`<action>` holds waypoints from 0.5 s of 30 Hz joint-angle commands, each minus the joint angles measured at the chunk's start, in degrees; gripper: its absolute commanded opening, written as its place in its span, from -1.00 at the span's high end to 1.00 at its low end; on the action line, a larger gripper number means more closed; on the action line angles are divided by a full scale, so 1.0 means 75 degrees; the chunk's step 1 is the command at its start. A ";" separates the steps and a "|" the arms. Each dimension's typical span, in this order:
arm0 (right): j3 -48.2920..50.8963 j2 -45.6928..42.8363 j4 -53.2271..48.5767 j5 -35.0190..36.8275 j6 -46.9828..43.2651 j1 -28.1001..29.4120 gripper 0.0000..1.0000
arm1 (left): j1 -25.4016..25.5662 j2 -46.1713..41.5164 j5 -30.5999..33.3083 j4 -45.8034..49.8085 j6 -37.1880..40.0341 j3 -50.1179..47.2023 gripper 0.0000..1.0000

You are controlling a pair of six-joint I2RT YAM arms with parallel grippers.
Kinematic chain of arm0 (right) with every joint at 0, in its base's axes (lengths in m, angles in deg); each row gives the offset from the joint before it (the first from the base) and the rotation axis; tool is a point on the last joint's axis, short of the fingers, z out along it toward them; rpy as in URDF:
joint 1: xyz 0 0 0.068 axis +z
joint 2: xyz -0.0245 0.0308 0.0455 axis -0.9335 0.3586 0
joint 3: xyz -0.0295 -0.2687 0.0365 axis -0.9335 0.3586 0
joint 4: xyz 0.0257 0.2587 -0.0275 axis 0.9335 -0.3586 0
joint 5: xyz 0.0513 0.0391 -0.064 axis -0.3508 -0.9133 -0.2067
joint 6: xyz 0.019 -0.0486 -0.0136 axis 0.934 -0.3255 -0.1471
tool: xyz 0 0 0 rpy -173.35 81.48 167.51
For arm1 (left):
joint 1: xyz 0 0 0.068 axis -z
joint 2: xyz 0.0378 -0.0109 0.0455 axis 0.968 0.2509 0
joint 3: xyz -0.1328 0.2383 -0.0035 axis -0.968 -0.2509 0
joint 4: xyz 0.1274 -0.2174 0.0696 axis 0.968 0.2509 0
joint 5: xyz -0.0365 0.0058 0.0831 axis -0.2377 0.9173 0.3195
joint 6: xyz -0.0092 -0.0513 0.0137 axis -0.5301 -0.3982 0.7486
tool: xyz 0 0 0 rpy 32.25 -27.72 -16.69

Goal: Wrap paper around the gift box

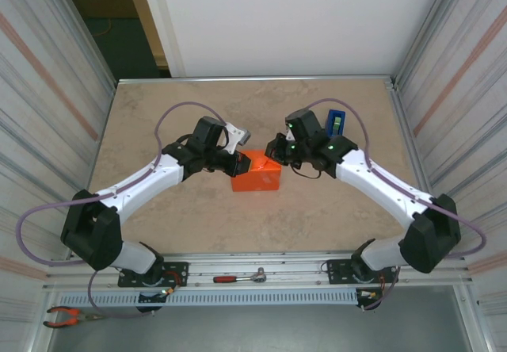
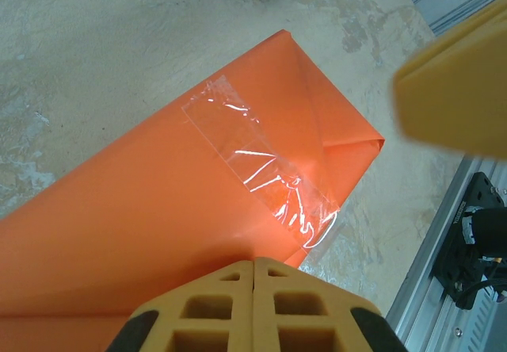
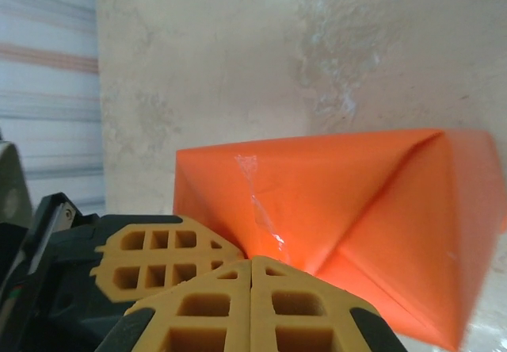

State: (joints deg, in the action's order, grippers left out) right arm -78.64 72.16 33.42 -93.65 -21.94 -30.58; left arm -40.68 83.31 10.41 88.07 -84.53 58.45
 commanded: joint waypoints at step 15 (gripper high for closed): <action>-0.0852 0.1759 0.0645 -0.0586 0.0108 -0.0289 1.00 | 0.0062 0.0104 0.0126 0.0492 0.0150 -0.0400 1.00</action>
State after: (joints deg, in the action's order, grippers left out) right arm -84.21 83.66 38.75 -97.10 -21.90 -31.86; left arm -40.68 83.09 10.59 87.20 -84.53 57.99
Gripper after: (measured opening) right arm 0.042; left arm 0.049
